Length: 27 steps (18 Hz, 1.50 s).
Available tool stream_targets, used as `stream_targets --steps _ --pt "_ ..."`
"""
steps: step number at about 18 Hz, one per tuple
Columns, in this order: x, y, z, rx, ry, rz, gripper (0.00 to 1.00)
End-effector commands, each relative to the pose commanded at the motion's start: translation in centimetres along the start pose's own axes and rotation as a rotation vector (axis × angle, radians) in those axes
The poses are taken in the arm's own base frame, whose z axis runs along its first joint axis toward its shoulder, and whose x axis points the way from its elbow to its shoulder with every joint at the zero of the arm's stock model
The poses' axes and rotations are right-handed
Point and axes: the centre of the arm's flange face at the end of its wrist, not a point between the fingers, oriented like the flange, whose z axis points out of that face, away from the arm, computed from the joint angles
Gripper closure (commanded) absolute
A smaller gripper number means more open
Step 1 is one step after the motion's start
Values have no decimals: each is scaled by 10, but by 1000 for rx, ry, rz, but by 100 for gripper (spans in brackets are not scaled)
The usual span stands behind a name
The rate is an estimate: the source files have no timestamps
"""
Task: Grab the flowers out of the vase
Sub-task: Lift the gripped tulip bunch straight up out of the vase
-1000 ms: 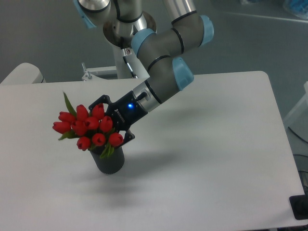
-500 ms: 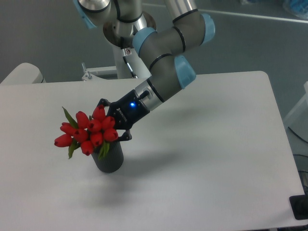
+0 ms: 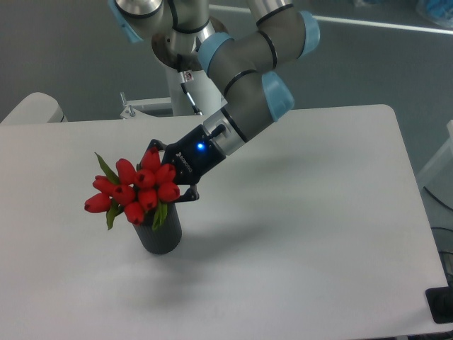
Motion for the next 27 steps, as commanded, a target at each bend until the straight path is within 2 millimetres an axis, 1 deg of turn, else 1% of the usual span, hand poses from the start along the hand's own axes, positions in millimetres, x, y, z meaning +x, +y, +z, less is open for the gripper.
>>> stream_targets --steps 3,5,8,12,16,19,21,23,26,27 --pt "6 -9 -15 9 -25 11 100" --pt "8 -18 -30 19 -54 -6 100" --pt "17 -35 -46 30 -85 -3 100" --pt "31 -51 -57 38 -106 -7 100" --pt "41 -72 -70 48 -130 -11 100" --pt "42 -79 -79 55 -147 -14 100" --pt "43 -82 -80 71 -142 -7 100" --pt "41 -84 -87 91 -148 -7 100" --pt "40 -86 -93 117 -147 -4 100" --pt "40 -90 -96 127 -147 0 100"
